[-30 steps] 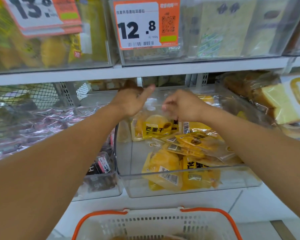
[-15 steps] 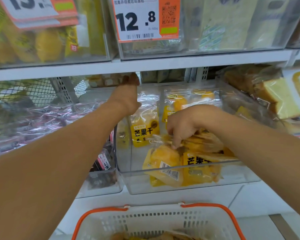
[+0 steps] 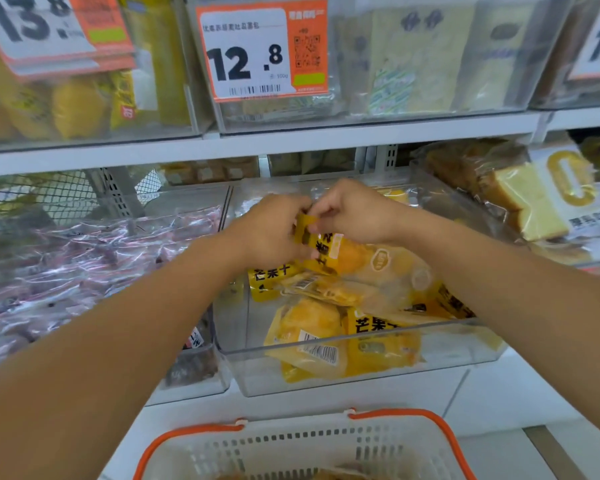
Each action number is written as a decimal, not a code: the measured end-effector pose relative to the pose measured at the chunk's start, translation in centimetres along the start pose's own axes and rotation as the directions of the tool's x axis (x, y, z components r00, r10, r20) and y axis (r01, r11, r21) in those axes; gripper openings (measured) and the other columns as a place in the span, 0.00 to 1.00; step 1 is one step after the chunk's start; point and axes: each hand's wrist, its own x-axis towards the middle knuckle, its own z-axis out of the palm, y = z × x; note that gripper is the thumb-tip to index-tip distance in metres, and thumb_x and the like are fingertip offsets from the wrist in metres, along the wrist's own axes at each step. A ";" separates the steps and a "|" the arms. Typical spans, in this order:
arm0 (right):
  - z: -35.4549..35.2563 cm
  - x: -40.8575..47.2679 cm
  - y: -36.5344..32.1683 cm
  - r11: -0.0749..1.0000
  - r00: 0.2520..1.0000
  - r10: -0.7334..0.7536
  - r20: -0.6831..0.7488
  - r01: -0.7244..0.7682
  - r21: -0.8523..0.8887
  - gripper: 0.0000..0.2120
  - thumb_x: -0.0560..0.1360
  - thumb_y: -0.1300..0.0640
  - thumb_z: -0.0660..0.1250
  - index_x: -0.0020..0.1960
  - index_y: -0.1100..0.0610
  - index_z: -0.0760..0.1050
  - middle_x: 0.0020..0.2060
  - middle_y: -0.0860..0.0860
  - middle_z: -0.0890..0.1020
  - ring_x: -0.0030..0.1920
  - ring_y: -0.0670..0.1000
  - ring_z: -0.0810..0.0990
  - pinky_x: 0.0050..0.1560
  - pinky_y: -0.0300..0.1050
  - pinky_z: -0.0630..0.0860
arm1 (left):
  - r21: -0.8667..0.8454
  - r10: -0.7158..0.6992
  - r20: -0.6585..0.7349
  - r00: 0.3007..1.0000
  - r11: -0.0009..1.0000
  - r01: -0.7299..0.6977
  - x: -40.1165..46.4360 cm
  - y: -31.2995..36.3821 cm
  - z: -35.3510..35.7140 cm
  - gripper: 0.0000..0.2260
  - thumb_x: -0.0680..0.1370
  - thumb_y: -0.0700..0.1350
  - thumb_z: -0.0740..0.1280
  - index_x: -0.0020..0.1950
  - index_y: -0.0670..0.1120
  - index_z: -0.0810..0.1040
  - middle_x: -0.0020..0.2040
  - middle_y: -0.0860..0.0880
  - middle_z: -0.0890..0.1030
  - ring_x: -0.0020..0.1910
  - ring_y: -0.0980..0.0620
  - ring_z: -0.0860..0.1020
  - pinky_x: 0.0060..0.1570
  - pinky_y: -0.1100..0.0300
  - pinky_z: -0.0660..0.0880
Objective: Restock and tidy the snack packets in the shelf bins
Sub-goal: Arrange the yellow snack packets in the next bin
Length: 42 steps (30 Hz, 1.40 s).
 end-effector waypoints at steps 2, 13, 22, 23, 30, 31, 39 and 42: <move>0.2 -0.5 0.3 0.977 0.995 -0.029 -0.096 0.049 0.208 0.05 0.78 0.60 0.71 0.50 0.56 0.86 0.41 0.57 0.86 0.39 0.47 0.78 0.43 0.42 0.73 | -0.164 -0.092 -0.052 0.994 0.983 0.082 -0.2 -0.3 -0.4 0.13 0.68 0.43 0.80 0.45 0.48 0.79 0.41 0.50 0.82 0.41 0.51 0.81 0.44 0.53 0.78; -3.3 -3.6 0.3 0.734 0.904 0.335 0.267 -0.073 -0.676 0.34 0.71 0.61 0.77 0.71 0.41 0.70 0.75 0.47 0.69 0.71 0.54 0.70 0.68 0.54 0.72 | -0.014 -0.133 -0.304 0.943 0.991 0.135 -5.3 -1.5 -3.6 0.15 0.73 0.40 0.75 0.34 0.51 0.71 0.31 0.55 0.76 0.31 0.59 0.74 0.36 0.60 0.72; -3.2 -5.9 -3.3 0.865 0.931 0.295 0.214 -0.166 -0.474 0.38 0.66 0.60 0.82 0.71 0.53 0.69 0.58 0.50 0.79 0.53 0.46 0.79 0.51 0.43 0.79 | -0.207 -0.143 -0.478 0.866 0.977 0.047 -9.3 -1.2 -2.6 0.14 0.75 0.37 0.71 0.37 0.53 0.73 0.36 0.50 0.83 0.34 0.50 0.81 0.37 0.49 0.79; -3.2 -6.2 -3.4 0.843 0.915 0.345 0.209 -0.205 -0.497 0.33 0.67 0.60 0.81 0.68 0.55 0.72 0.58 0.52 0.80 0.54 0.50 0.79 0.52 0.48 0.79 | -0.227 -0.138 -0.473 0.870 0.973 0.031 -9.4 -1.2 -2.6 0.15 0.75 0.36 0.71 0.36 0.53 0.73 0.37 0.51 0.83 0.35 0.50 0.81 0.37 0.48 0.80; -1.2 -8.8 -2.1 0.969 0.966 0.206 -0.155 -0.179 0.171 0.12 0.67 0.62 0.81 0.48 0.58 0.83 0.36 0.52 0.85 0.33 0.46 0.80 0.43 0.43 0.78 | -0.308 -0.190 -0.460 0.868 0.950 0.045 -9.6 -1.4 -3.4 0.16 0.76 0.36 0.71 0.42 0.55 0.69 0.41 0.55 0.81 0.35 0.56 0.81 0.39 0.51 0.81; -0.8 -9.2 -2.6 0.939 0.956 0.237 -0.174 -0.180 0.292 0.15 0.66 0.64 0.81 0.49 0.56 0.83 0.36 0.52 0.85 0.34 0.47 0.81 0.44 0.44 0.79 | -0.329 -0.184 -0.428 0.885 0.944 0.038 -9.6 -1.5 -3.7 0.18 0.76 0.35 0.71 0.45 0.57 0.69 0.42 0.55 0.82 0.35 0.56 0.81 0.38 0.51 0.81; 0.6 -9.3 -4.8 0.932 0.942 0.119 -0.313 0.003 0.363 0.14 0.71 0.68 0.75 0.55 0.58 0.83 0.43 0.55 0.88 0.45 0.53 0.87 0.46 0.40 0.82 | 0.061 0.034 -0.295 0.955 0.998 -0.017 -10.2 -0.2 -2.8 0.39 0.69 0.49 0.79 0.72 0.62 0.60 0.63 0.55 0.75 0.58 0.52 0.76 0.56 0.55 0.75; 0.7 -8.8 -6.8 0.983 0.923 -0.130 -0.361 0.166 0.072 0.13 0.75 0.67 0.72 0.57 0.56 0.83 0.48 0.48 0.87 0.50 0.43 0.85 0.52 0.36 0.81 | -0.108 -0.025 -0.279 0.960 0.994 -0.006 -9.6 0.7 -3.1 0.46 0.63 0.56 0.81 0.76 0.58 0.61 0.71 0.60 0.67 0.66 0.61 0.68 0.65 0.62 0.66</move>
